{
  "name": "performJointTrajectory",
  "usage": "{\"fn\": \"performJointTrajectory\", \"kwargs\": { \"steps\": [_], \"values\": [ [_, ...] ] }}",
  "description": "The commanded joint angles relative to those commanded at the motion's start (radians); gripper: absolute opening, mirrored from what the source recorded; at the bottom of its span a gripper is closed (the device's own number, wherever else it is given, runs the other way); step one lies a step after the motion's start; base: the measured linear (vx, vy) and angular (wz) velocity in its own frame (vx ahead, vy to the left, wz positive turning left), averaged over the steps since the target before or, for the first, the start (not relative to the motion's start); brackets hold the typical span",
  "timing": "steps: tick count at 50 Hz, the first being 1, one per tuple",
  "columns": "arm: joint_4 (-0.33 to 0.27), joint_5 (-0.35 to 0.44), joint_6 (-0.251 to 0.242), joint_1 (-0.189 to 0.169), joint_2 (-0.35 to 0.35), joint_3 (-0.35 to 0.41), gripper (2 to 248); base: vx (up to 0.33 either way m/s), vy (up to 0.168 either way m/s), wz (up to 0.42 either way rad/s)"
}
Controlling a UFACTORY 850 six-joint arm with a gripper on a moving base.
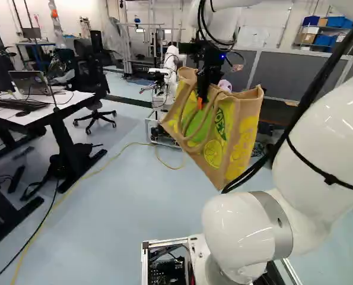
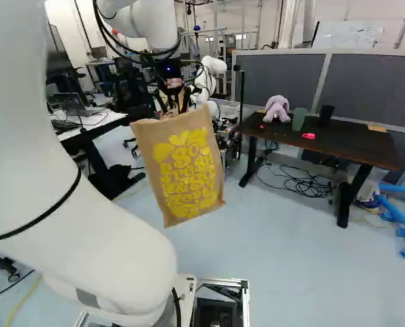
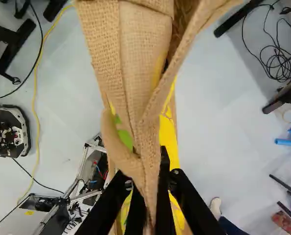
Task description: Pick up the bag on the ground and place it on the table
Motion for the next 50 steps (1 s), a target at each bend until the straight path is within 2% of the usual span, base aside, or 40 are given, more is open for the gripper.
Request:
{"fn": "performJointTrajectory", "kwargs": {
  "steps": [50],
  "values": [
    [0.000, 0.000, 0.000, 0.000, 0.000, 0.000, 22, 0.090, -0.144, -0.217]
  ]
}}
